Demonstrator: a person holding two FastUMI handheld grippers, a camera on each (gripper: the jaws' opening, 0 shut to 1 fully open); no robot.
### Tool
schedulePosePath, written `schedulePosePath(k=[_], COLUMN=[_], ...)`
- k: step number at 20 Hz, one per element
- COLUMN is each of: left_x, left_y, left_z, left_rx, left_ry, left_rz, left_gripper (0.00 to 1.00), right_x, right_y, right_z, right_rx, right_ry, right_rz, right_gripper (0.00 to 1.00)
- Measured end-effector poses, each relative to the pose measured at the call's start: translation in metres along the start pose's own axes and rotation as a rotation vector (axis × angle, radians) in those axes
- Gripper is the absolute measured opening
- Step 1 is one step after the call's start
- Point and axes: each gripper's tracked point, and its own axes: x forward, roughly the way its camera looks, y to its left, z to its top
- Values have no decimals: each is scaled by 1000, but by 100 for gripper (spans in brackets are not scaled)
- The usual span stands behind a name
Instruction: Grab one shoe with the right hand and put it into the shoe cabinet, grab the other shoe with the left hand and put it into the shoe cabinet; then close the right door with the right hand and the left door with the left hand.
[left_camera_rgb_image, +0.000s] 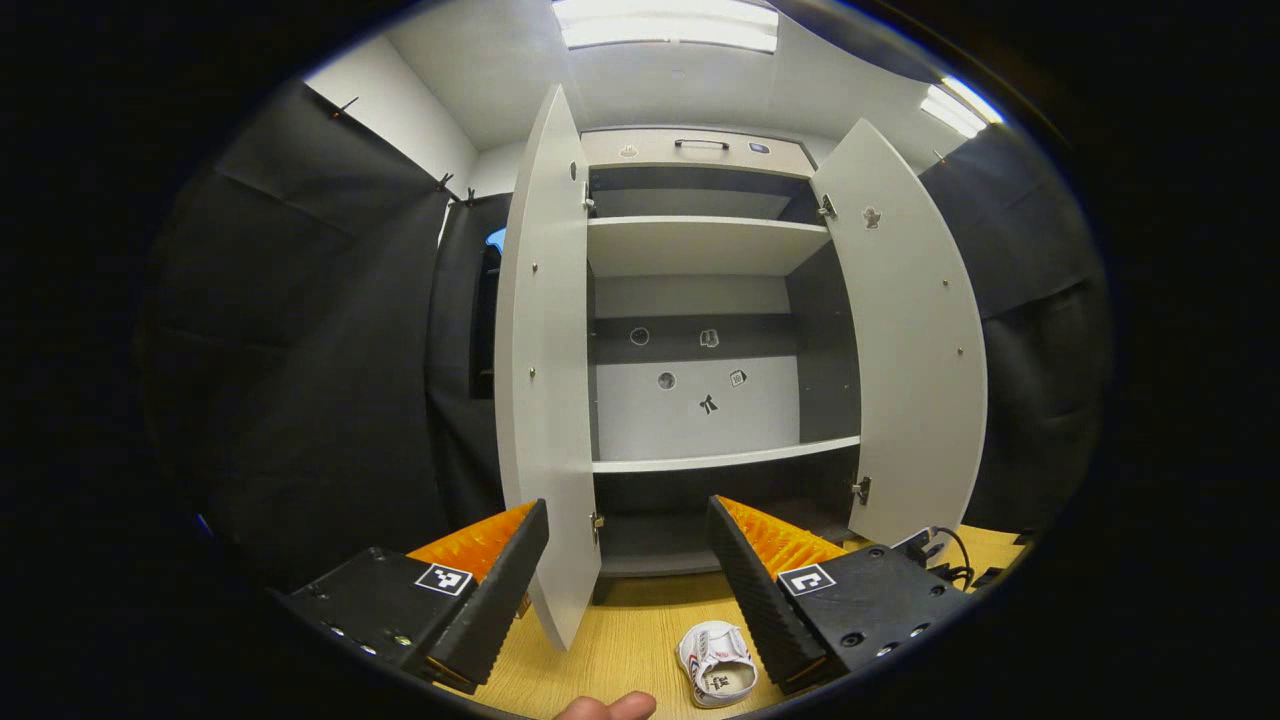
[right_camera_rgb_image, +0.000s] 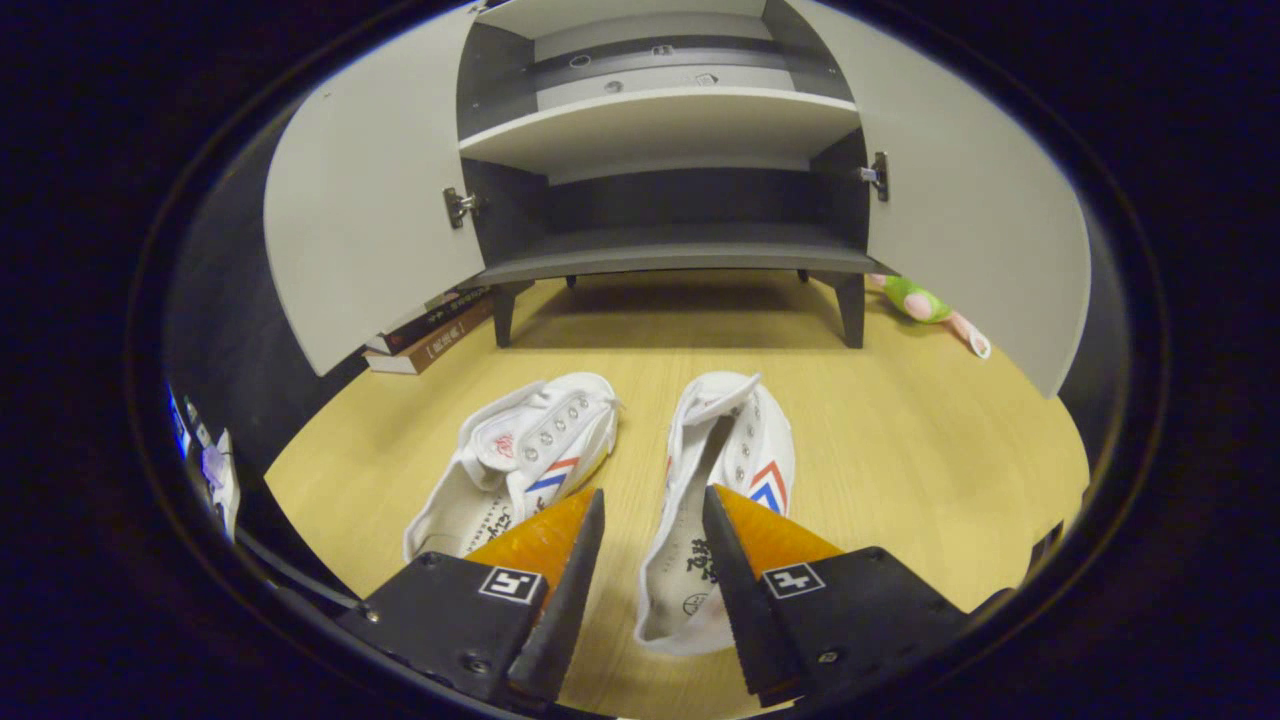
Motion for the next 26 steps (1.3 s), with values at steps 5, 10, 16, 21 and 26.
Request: schedulePosePath(k=[5,10,16,21,26], left_x=[4,6,7,9,12], left_y=[6,7,3,-6,-19], left_z=[-6,-12,-13,-13,-10], left_rx=[-5,-4,-17,-38,-69], left_ry=[13,28,24,18,-1], left_rz=[5,7,-1,-12,-30], left_gripper=[95,95,95,95,95], right_x=[32,51,37,-8,-73], right_y=[-5,-13,-21,-25,-10], right_z=[0,9,27,82,164], right_rx=[-43,-86,-113,-190,-265], right_ry=[20,-8,-95,-220,-343], right_rz=[-35,-87,-98,-120,-103], right_gripper=[46,10,4,4,3])
